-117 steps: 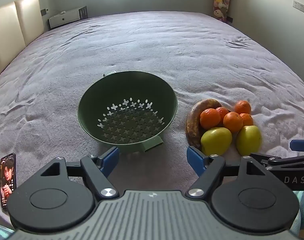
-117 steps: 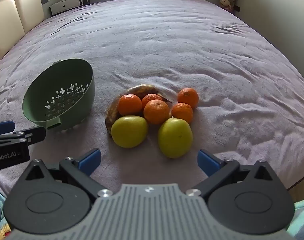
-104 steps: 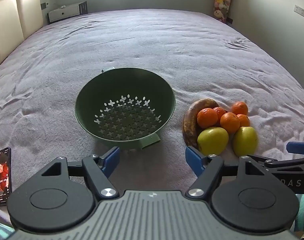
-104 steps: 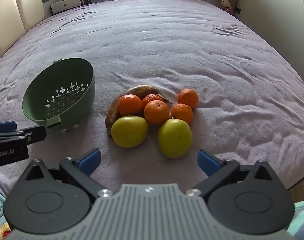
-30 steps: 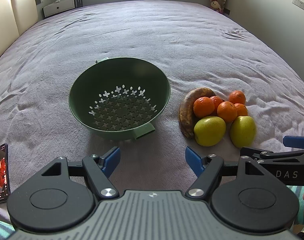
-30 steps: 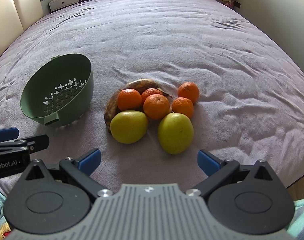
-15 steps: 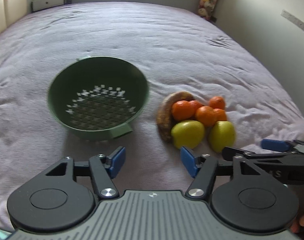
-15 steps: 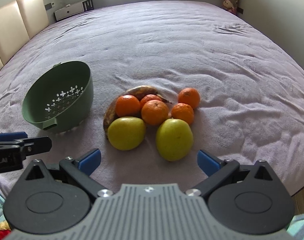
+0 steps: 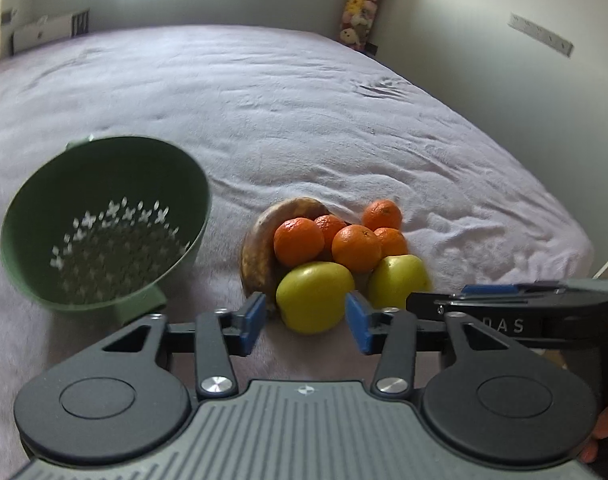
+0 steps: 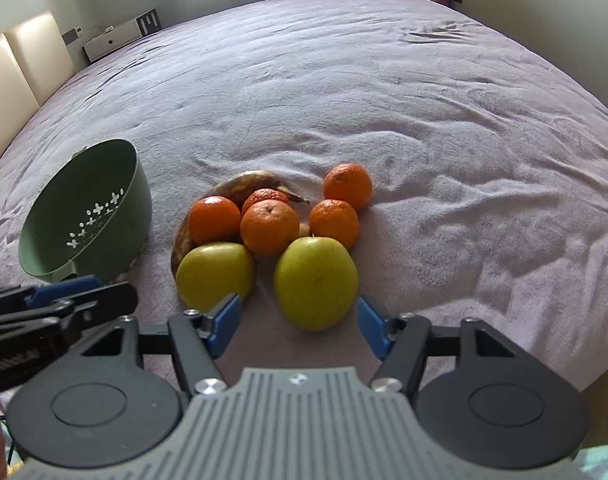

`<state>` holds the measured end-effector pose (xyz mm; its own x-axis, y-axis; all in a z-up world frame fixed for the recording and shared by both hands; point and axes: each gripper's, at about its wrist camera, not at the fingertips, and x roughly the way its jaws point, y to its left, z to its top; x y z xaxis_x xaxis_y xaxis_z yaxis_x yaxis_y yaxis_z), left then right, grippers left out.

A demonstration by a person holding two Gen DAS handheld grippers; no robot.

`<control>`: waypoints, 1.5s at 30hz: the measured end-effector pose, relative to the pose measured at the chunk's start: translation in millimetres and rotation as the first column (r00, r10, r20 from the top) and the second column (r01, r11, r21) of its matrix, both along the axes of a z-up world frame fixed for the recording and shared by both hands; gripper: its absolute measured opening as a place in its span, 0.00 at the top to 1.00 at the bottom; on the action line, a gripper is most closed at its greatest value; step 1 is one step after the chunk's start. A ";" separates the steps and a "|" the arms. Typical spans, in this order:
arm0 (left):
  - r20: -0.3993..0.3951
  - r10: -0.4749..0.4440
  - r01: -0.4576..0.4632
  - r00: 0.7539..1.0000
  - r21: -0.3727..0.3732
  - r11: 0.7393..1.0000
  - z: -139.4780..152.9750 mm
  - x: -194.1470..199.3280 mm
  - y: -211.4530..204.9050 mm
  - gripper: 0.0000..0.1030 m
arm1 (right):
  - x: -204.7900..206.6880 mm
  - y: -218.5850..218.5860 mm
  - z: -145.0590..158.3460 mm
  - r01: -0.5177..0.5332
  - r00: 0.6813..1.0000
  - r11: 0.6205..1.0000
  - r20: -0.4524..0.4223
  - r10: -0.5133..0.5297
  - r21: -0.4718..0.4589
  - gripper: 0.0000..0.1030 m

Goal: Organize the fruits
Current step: 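Move the left tool to the yellow-green apple while the right tool approaches the other apple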

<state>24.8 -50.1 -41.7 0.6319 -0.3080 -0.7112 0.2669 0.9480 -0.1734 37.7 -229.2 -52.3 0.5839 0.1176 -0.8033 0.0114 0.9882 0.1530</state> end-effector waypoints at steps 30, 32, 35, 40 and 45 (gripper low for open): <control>0.052 -0.261 0.232 0.964 0.316 0.920 -57.8 31.9 -58.5 0.24 | 45.8 -14.5 -48.5 0.072 0.993 0.994 -0.097 -0.064 0.086 0.40; 0.046 -0.264 0.235 0.963 0.331 0.914 -61.2 33.8 -61.4 0.24 | 47.0 -14.8 -49.5 0.074 0.993 0.994 -0.097 -0.065 0.087 0.40; 0.046 -0.264 0.234 0.963 0.338 0.912 -63.7 35.5 -63.1 0.24 | 49.2 -15.7 -52.6 0.081 0.992 0.992 -0.102 -0.071 0.098 0.40; 0.056 -0.283 0.240 0.957 0.395 0.887 -67.7 31.3 -71.1 0.25 | 52.4 -18.0 -58.0 0.102 0.989 0.987 -0.116 -0.087 0.126 0.40; 0.051 -0.281 0.239 0.958 0.392 0.888 -66.2 30.0 -71.6 0.29 | 51.4 -17.2 -56.7 0.097 0.990 0.988 -0.114 -0.083 0.121 0.40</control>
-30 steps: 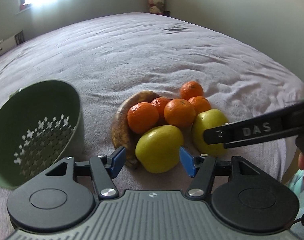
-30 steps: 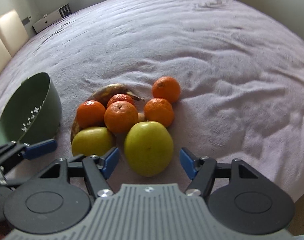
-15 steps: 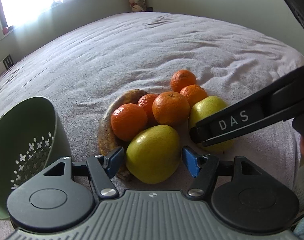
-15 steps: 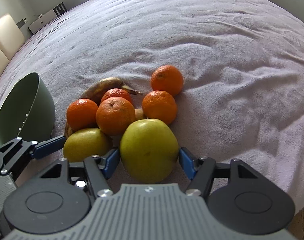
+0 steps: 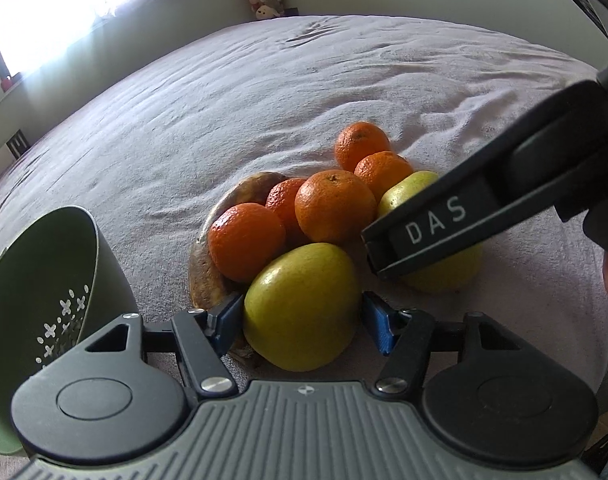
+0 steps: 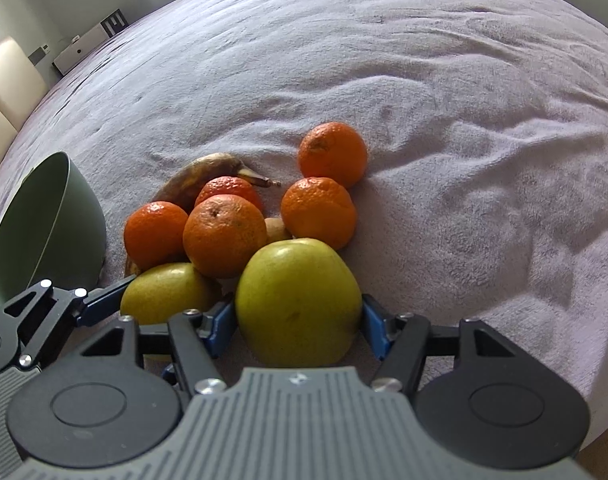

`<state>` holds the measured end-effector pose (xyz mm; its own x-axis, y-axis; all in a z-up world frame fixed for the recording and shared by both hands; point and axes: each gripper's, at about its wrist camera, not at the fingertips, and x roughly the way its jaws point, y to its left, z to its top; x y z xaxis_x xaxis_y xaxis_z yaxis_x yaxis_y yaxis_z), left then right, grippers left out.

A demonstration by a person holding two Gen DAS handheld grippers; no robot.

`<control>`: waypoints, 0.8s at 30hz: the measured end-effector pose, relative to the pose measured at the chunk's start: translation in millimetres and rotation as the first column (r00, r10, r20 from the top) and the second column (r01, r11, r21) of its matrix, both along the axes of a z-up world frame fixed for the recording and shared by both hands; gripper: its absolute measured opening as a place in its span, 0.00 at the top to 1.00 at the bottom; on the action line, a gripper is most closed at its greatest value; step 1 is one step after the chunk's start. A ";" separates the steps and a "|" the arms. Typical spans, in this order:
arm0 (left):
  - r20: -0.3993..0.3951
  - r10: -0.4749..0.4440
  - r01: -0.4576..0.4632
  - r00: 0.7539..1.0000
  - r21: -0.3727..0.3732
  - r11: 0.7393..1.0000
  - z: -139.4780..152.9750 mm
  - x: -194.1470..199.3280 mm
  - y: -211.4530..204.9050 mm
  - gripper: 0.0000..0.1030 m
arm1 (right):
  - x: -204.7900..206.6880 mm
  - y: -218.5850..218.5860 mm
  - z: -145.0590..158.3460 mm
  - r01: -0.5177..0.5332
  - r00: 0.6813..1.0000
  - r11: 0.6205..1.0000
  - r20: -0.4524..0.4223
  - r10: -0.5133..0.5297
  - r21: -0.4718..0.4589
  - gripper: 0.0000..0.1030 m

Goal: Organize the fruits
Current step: 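Move the left tool to the yellow-green apple while the right tool approaches the other apple, then grasp apples with both tools and carry them over the green colander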

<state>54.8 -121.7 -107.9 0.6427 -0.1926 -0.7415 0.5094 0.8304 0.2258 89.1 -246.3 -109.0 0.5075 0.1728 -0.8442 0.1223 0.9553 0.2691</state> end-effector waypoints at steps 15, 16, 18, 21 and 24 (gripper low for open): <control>-0.125 0.097 -0.113 0.987 -0.133 0.985 20.7 0.5 19.2 0.30 | -8.9 -9.0 5.4 0.045 0.998 0.997 -0.042 -0.043 0.056 0.40; -0.123 0.102 -0.118 0.987 -0.136 0.984 23.4 -0.6 19.9 0.30 | -9.7 -10.1 6.0 0.051 0.998 0.997 -0.044 -0.049 0.063 0.40; -0.117 0.108 -0.124 0.987 -0.143 0.982 28.5 -2.4 20.6 0.30 | -11.4 -12.1 7.3 0.061 0.997 0.995 -0.049 -0.058 0.076 0.40; -0.127 0.120 -0.141 0.985 -0.168 0.976 34.0 -6.0 26.1 0.30 | -14.0 -13.4 8.6 0.075 0.996 0.993 -0.058 -0.070 0.095 0.40; -0.150 0.141 -0.170 0.979 -0.201 0.965 38.8 -9.2 33.8 0.30 | -16.6 -14.7 10.7 0.091 0.995 0.988 -0.061 -0.084 0.122 0.40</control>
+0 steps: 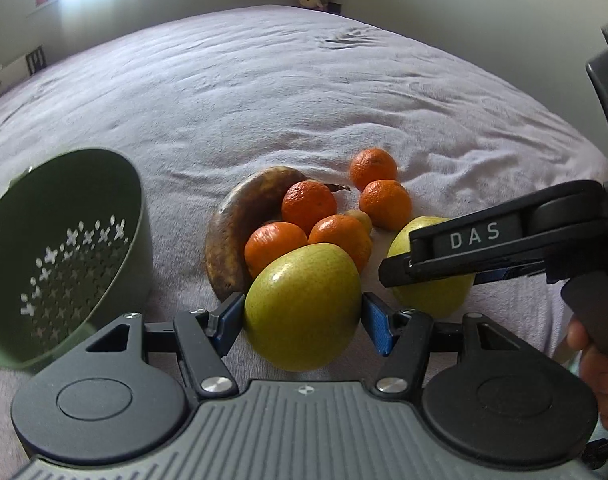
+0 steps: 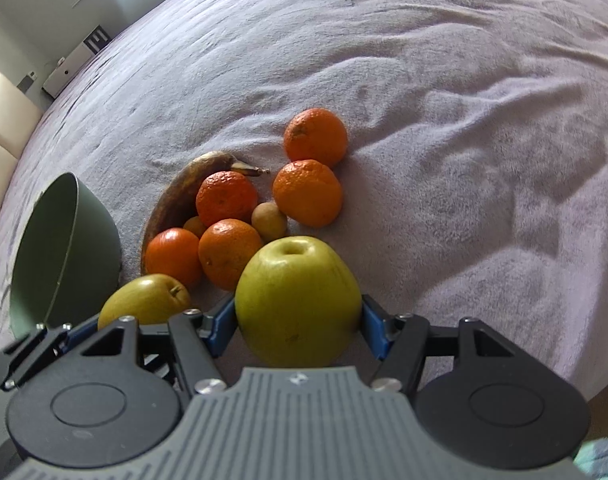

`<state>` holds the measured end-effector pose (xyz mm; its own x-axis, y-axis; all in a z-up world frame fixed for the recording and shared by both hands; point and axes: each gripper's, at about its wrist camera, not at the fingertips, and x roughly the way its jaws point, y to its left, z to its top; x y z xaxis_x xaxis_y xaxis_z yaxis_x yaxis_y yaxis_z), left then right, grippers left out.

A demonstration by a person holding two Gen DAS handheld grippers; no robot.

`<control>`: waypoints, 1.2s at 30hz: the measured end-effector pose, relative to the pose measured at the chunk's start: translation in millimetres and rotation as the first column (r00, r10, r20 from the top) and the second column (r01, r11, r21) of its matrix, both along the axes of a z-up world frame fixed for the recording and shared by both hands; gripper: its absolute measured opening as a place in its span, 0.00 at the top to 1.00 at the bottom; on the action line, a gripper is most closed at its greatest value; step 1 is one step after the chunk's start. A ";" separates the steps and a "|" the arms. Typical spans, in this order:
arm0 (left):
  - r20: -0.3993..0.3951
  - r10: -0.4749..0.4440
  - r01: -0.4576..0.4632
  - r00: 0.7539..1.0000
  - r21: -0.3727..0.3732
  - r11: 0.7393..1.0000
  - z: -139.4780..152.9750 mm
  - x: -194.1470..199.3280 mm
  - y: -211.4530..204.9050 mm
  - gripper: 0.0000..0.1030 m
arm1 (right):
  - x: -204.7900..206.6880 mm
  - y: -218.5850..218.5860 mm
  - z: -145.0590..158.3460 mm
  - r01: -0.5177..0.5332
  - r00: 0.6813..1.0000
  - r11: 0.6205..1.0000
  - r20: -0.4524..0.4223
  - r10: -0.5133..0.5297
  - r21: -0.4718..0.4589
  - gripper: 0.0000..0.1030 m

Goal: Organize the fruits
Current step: 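Grasp apples with both tools and carry them over the green colander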

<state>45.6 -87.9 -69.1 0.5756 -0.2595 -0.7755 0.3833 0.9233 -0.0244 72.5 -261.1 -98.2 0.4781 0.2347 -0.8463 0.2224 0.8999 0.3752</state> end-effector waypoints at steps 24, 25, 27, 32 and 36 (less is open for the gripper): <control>0.016 0.312 -0.296 0.950 -0.272 0.916 94.3 -8.6 113.1 0.30 | -9.9 66.6 75.1 -0.154 0.967 0.984 0.215 0.133 0.085 0.40; 0.014 0.336 -0.319 0.942 -0.280 0.905 96.3 -5.8 120.9 0.30 | -8.6 73.6 80.1 -0.180 0.959 0.981 0.239 0.156 0.080 0.40; -0.005 0.387 -0.371 0.922 -0.297 0.880 97.8 1.9 137.2 0.30 | -4.4 89.8 88.6 -0.238 0.935 0.970 0.280 0.216 0.048 0.40; -0.068 0.468 -0.466 0.881 -0.291 0.836 94.1 21.7 169.6 0.30 | 9.9 127.7 99.0 -0.390 0.864 0.919 0.323 0.386 -0.056 0.40; -0.121 0.510 -0.523 0.851 -0.276 0.806 83.1 32.9 186.8 0.30 | 21.6 159.0 101.3 -0.510 0.779 0.844 0.327 0.534 -0.163 0.40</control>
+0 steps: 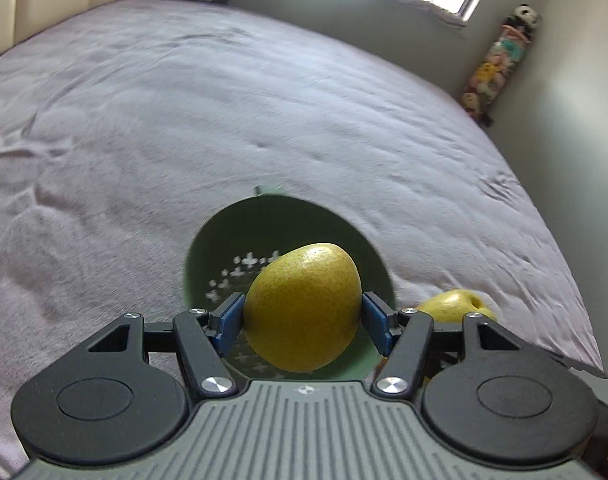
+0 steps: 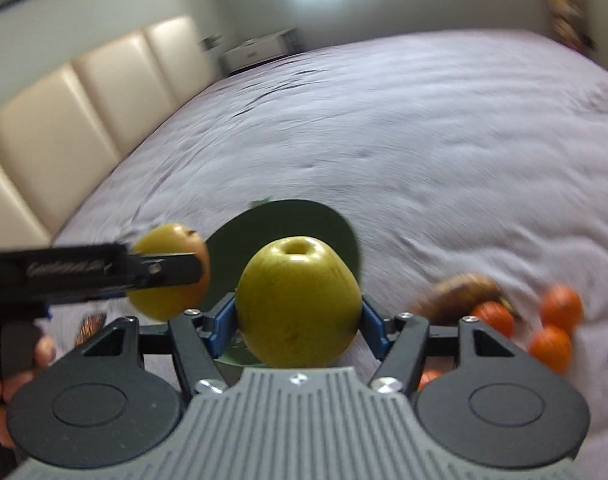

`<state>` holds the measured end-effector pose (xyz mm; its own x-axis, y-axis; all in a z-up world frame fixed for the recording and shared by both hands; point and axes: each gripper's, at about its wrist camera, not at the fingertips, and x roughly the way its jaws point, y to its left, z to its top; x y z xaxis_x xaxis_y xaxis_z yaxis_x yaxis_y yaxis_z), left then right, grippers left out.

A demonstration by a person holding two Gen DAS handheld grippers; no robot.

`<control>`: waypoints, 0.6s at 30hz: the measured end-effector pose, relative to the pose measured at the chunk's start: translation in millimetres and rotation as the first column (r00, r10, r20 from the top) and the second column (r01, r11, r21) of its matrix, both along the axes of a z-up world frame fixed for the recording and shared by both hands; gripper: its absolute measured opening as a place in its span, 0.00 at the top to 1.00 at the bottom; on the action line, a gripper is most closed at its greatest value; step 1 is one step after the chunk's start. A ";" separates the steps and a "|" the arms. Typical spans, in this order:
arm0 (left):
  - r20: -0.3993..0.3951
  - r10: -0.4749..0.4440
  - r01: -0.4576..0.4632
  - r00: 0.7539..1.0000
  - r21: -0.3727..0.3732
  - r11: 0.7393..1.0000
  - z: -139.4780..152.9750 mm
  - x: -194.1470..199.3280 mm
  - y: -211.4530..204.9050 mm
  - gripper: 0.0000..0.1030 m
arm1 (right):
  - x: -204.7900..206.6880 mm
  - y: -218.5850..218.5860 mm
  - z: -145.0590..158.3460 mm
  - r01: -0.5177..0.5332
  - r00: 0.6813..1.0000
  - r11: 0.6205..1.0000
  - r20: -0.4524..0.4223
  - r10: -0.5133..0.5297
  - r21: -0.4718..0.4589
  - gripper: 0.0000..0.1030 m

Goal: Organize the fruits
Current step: 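Grasp apples with both tools and carry them over the green colander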

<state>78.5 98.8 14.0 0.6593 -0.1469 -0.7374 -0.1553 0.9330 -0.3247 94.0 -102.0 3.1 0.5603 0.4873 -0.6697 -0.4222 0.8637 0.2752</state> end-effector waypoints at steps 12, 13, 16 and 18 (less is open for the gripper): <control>-0.089 -0.019 0.033 0.996 0.149 0.988 -29.8 28.9 -4.8 0.30 | 43.7 59.2 -35.9 -0.283 0.959 0.933 -0.047 0.280 -0.222 0.41; -0.099 -0.019 0.035 0.995 0.157 0.987 -32.8 31.3 -5.1 0.30 | 48.1 62.9 -39.9 -0.296 0.955 0.927 -0.059 0.290 -0.229 0.41; -0.128 -0.025 0.049 0.991 0.186 0.981 -41.1 37.0 -7.0 0.30 | 55.9 70.4 -49.5 -0.340 0.941 0.904 -0.094 0.326 -0.260 0.41; -0.147 -0.034 0.064 0.989 0.210 0.976 -46.0 39.6 -10.0 0.30 | 59.7 75.3 -55.5 -0.369 0.929 0.885 -0.113 0.351 -0.284 0.41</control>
